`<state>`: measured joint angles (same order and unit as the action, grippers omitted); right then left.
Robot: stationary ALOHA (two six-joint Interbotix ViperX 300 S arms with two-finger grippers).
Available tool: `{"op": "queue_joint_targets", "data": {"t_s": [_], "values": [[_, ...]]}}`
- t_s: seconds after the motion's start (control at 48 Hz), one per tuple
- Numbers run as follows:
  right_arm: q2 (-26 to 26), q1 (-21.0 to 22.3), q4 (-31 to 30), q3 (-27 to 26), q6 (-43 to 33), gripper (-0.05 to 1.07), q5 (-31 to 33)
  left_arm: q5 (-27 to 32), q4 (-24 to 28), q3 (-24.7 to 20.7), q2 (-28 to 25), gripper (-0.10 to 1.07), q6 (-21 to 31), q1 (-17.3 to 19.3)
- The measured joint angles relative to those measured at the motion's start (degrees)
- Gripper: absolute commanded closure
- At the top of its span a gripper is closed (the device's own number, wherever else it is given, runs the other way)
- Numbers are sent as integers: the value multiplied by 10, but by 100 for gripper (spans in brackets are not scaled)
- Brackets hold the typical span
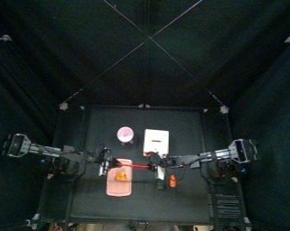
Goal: Cut squash
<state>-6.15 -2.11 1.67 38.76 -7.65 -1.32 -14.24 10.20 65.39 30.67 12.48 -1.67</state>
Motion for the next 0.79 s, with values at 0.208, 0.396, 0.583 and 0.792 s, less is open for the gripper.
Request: {"op": "queue_joint_targets", "data": {"t_s": [0.208,0.396,0.583,0.792], "values": [[27,1,-9,-24,-1,69,1,36,1,20,18,58,0,-8],[68,1,-11,-60,-1,69,0,60,0,50,54,58,1,-35],[100,-4,-4,-89,-2,69,0,62,-19,79,78,58,3,-78],[133,-16,7,-114,-3,69,0,62,-80,96,68,59,5,-129]]}}
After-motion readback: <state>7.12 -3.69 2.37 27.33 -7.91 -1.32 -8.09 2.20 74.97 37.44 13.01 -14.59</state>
